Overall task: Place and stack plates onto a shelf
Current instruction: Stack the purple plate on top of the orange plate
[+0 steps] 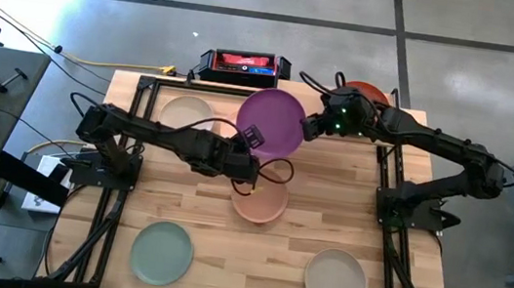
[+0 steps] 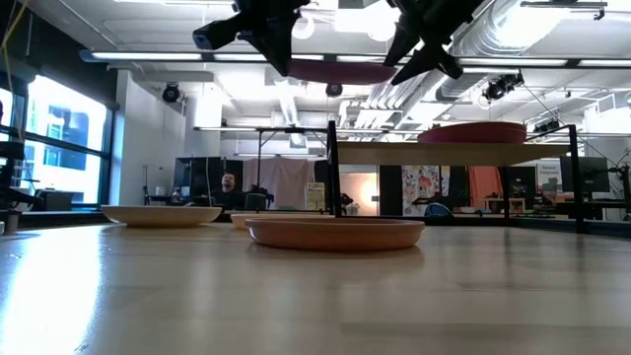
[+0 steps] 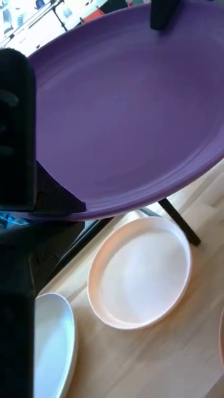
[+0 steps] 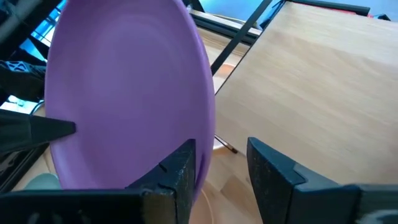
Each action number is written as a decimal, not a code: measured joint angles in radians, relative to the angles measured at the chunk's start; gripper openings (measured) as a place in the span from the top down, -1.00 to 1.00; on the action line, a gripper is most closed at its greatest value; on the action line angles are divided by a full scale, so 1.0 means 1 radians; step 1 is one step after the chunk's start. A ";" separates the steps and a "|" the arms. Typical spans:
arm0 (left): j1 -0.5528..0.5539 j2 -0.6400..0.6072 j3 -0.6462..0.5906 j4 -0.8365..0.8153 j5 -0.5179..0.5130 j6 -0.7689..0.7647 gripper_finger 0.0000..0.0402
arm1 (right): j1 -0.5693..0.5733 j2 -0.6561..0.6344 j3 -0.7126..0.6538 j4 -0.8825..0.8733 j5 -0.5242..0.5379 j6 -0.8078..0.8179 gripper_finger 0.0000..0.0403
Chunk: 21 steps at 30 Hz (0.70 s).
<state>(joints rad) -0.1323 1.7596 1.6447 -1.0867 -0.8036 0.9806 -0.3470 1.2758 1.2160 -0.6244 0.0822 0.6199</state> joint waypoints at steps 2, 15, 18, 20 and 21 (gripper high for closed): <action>0.002 0.000 0.000 0.011 0.000 0.000 0.99 | 0.000 0.000 0.000 -0.006 0.000 0.002 0.42; 0.002 0.000 0.000 0.070 0.001 -0.070 0.92 | 0.000 0.000 0.000 -0.014 -0.001 0.023 0.95; 0.002 0.000 0.000 0.072 0.002 -0.109 0.91 | 0.000 0.000 0.000 -0.014 0.004 0.035 0.98; 0.002 0.000 0.000 0.079 0.002 -0.130 0.91 | 0.000 0.000 0.000 -0.014 0.003 0.036 0.99; 0.002 0.000 0.000 0.079 0.002 -0.139 0.91 | 0.000 0.000 0.000 -0.014 0.003 0.042 0.98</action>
<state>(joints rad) -0.1303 1.7596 1.6447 -1.0080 -0.8020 0.8417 -0.3466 1.2758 1.2156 -0.6384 0.0853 0.6615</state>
